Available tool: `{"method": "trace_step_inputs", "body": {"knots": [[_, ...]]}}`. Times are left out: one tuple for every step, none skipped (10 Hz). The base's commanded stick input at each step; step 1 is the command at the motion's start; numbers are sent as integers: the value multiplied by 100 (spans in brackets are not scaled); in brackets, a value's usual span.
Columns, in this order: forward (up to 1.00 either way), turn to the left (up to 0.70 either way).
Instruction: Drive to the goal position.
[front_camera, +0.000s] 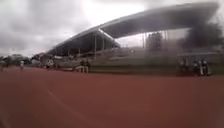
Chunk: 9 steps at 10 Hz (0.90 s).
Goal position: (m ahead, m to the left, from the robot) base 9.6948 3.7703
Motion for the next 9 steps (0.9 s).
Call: {"method": "trace_step_inputs", "body": {"knots": [[70, 0], [70, 0], [70, 0], [70, 0], [70, 0], [70, 0], [70, 0], [70, 0], [70, 0]]}}
